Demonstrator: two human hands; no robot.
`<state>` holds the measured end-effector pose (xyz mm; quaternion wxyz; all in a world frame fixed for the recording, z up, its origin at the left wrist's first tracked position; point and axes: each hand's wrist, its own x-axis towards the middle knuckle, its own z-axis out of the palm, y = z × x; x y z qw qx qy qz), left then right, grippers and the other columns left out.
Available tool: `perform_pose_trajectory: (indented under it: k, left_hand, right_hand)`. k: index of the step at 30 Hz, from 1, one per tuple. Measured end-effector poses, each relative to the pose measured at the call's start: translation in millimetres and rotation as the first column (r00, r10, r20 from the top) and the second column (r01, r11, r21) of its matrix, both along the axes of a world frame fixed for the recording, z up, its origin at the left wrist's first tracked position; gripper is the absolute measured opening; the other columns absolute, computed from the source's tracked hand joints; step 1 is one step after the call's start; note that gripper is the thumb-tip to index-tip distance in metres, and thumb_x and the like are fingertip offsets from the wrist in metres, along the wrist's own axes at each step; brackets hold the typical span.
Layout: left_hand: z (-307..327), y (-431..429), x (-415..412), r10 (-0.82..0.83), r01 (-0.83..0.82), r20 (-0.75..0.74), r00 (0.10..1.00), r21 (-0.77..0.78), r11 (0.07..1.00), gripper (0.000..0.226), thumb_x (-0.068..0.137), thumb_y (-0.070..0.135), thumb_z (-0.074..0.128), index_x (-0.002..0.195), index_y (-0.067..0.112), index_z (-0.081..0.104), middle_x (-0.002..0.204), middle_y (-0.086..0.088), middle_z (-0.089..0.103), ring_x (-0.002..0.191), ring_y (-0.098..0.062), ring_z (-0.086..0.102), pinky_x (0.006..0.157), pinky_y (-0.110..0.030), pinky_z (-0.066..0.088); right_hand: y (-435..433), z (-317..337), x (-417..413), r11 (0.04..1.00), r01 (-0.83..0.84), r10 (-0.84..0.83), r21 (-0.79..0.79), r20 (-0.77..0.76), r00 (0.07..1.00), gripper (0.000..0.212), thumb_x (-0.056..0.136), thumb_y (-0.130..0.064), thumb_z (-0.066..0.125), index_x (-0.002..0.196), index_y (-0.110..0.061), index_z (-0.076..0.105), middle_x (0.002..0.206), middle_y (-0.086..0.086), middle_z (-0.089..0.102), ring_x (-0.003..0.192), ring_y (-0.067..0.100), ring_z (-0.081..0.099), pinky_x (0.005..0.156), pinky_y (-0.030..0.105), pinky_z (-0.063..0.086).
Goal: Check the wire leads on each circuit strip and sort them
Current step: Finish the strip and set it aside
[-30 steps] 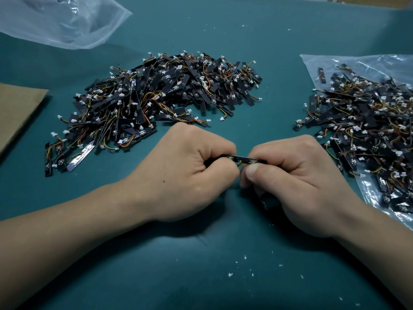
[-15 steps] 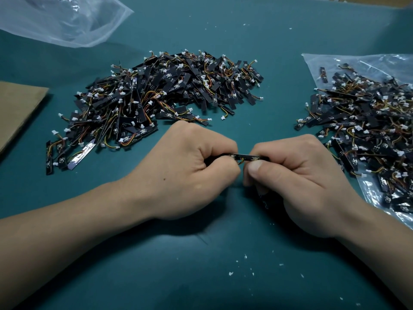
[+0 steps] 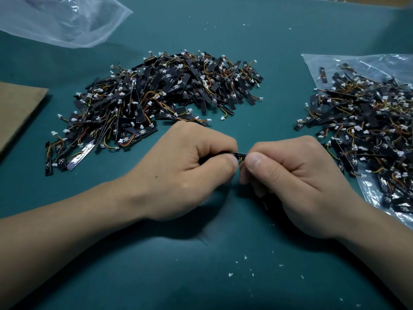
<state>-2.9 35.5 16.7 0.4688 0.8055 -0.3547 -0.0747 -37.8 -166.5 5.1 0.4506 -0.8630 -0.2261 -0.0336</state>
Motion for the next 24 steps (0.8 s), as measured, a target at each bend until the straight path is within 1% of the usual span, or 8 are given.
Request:
perform_pose_trajectory:
  k: [6,9,12,16,18,20,22,24]
  left_hand:
    - [-1.0,0.8,0.1,0.001,-0.001,0.015,1.000,-0.009,1.000,0.034,0.090,0.007,0.052,0.056,0.004,0.050,0.049,-0.005,0.038,0.048,-0.009,0.034,0.050,-0.020,0.029]
    - [-1.5,2.0,0.2,-0.033,0.033,0.002,0.999,-0.005,0.999,0.034,0.091,0.007,0.053,0.056,0.003,0.050,0.049,-0.003,0.036,0.048,-0.005,0.031,0.050,-0.018,0.028]
    - [-3.8,1.6,-0.1,-0.061,0.061,0.004,0.998,0.010,0.998,0.034,0.093,0.010,0.054,0.059,0.007,0.050,0.051,-0.003,0.038,0.049,-0.005,0.033,0.051,-0.019,0.029]
    - [-2.9,2.2,0.2,0.099,-0.082,0.163,0.982,-0.107,0.991,0.019,0.095,0.021,0.050,0.084,0.011,0.061,0.075,0.005,0.055,0.071,-0.011,0.052,0.067,-0.025,0.041]
    - [-5.1,1.7,2.8,0.296,-0.266,0.268,0.917,-0.144,0.953,0.013,0.091,0.015,0.054,0.099,0.012,0.064,0.098,0.007,0.060,0.094,-0.013,0.056,0.086,-0.031,0.043]
    - [-9.2,-0.4,4.8,0.396,-0.405,0.285,0.873,-0.028,0.914,0.026,0.086,0.020,0.056,0.110,0.022,0.064,0.125,0.007,0.057,0.122,-0.018,0.049,0.104,-0.039,0.035]
    - [-13.7,-2.8,4.6,0.383,-0.449,0.299,0.874,0.196,0.872,0.038,0.083,0.034,0.054,0.120,0.033,0.061,0.148,0.009,0.043,0.140,-0.018,0.029,0.105,-0.030,0.017]
    - [-18.0,-4.5,3.8,0.320,-0.463,0.391,0.863,0.358,0.811,0.042,0.083,0.043,0.049,0.124,0.038,0.058,0.154,0.011,0.037,0.141,-0.016,0.023,0.099,-0.029,0.012]
  right_hand:
    - [-1.8,3.6,-2.2,0.998,-0.053,0.054,0.036,-0.037,0.998,0.038,0.096,-0.028,0.044,0.069,-0.012,0.065,0.053,0.004,0.056,0.049,0.015,0.055,0.051,0.025,0.041]
    - [-1.8,3.1,-1.8,0.998,-0.063,0.064,-0.027,0.018,0.998,0.044,0.095,-0.028,0.045,0.055,-0.008,0.049,0.047,-0.001,0.040,0.046,0.017,0.041,0.048,0.031,0.035]
    - [-2.7,2.8,-1.1,0.997,-0.083,0.083,-0.008,0.024,0.996,0.046,0.094,-0.025,0.046,0.052,-0.012,0.033,0.049,0.005,0.028,0.045,0.018,0.029,0.045,0.034,0.027]
    - [-6.9,1.2,-2.4,0.988,-0.037,0.029,0.149,0.052,0.998,0.047,0.095,-0.023,0.045,0.049,-0.012,0.042,0.045,0.003,0.036,0.043,0.017,0.035,0.045,0.028,0.027]
    - [-4.4,1.2,-3.7,0.947,0.086,-0.128,0.309,0.119,0.985,0.040,0.099,-0.022,0.044,0.061,-0.017,0.057,0.050,0.004,0.042,0.044,0.015,0.038,0.048,0.021,0.028]
    - [-1.8,1.5,-2.1,0.848,0.175,-0.258,0.500,0.100,0.961,0.025,0.109,-0.029,0.045,0.109,-0.018,0.068,0.059,0.004,0.053,0.044,0.020,0.039,0.046,0.019,0.032]
    - [0.1,1.0,1.3,0.772,0.249,-0.325,0.585,0.027,0.945,0.037,0.111,-0.039,0.044,0.142,-0.020,0.050,0.069,0.001,0.062,0.043,0.024,0.039,0.042,0.019,0.034]
    - [-0.5,0.7,4.1,0.747,0.285,-0.353,0.601,-0.004,0.936,0.035,0.110,-0.037,0.039,0.137,-0.019,0.052,0.067,-0.002,0.063,0.040,0.019,0.040,0.041,0.018,0.034]
